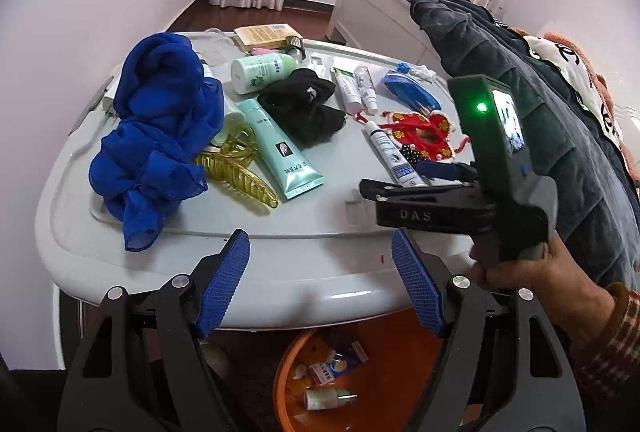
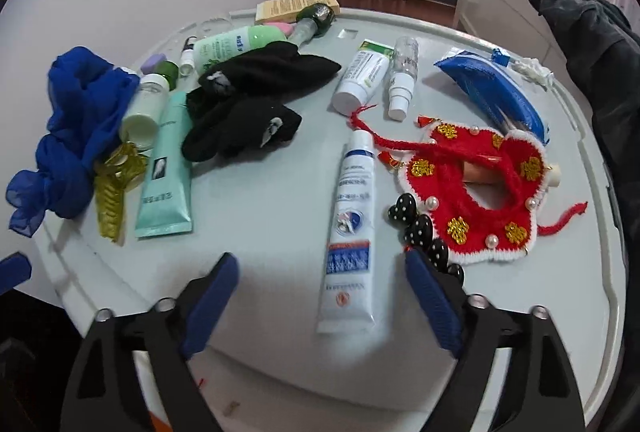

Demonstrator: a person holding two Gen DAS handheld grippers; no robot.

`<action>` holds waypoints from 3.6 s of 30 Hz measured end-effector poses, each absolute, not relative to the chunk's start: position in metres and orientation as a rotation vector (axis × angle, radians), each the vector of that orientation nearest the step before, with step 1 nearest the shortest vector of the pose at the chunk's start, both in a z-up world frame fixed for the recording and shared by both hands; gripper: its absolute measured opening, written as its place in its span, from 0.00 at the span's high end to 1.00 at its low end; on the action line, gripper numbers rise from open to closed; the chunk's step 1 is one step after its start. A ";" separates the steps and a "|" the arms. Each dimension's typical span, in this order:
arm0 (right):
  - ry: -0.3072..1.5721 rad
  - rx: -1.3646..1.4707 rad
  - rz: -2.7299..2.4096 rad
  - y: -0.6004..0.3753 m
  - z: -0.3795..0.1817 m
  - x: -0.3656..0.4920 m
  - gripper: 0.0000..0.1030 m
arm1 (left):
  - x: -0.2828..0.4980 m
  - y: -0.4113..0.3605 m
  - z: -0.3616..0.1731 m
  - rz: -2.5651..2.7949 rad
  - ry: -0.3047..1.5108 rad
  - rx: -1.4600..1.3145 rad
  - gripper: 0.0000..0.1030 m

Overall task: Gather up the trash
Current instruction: 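Grasp the white toothpaste tube with the right tool, then grasp the teal aloe gel tube with the left tool while the right tool holds the toothpaste, then lift the toothpaste tube with the right tool while the left tool lifts the aloe tube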

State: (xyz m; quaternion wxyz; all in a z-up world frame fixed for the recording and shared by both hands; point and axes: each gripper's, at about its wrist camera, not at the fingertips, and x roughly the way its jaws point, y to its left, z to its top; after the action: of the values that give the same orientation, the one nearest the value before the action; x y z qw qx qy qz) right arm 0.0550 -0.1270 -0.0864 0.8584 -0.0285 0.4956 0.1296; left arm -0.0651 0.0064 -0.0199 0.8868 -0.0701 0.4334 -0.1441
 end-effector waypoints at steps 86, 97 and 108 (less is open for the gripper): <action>0.991 -0.102 0.295 -0.133 -0.080 0.043 0.64 | 0.033 -0.029 -0.075 -0.077 0.971 0.053 0.65; 0.988 -0.017 0.277 -0.155 -0.062 0.047 0.77 | 0.024 -0.024 -0.060 -0.119 0.938 0.019 0.66; 0.957 0.074 0.259 -0.182 -0.044 0.044 0.80 | 0.017 -0.016 -0.041 -0.114 0.890 0.006 0.66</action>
State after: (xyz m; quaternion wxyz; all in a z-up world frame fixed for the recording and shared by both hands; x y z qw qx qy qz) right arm 0.0440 -0.1825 -0.0440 0.8790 0.0353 0.4590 0.1244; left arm 0.0170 -0.0159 -0.0409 0.9010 0.0030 0.4302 -0.0552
